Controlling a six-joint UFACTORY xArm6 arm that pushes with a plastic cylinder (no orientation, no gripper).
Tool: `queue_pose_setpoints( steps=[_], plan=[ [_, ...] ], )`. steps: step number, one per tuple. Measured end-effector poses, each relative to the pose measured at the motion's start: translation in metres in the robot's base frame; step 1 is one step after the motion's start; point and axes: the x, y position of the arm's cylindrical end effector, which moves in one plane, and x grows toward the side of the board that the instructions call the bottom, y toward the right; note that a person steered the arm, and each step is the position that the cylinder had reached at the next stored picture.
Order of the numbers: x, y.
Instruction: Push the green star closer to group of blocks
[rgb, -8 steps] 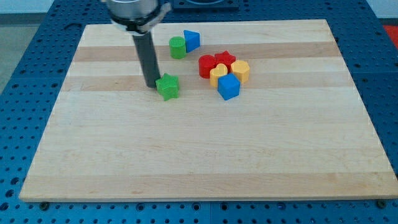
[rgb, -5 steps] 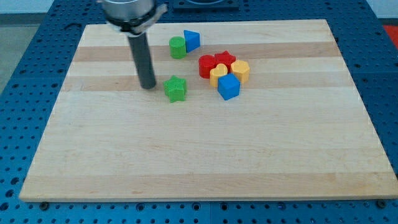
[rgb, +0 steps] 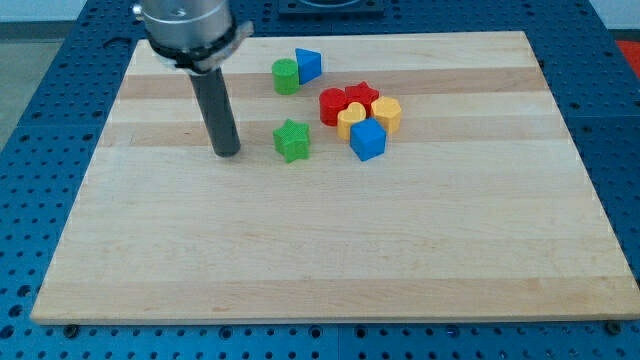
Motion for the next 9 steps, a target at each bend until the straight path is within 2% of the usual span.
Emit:
queue_pose_setpoints(
  steps=[1, 2, 5, 9],
  plan=[
    [-0.032, 0.008],
    [-0.029, 0.034],
    [0.025, 0.080],
    [0.048, 0.073]
  ],
)
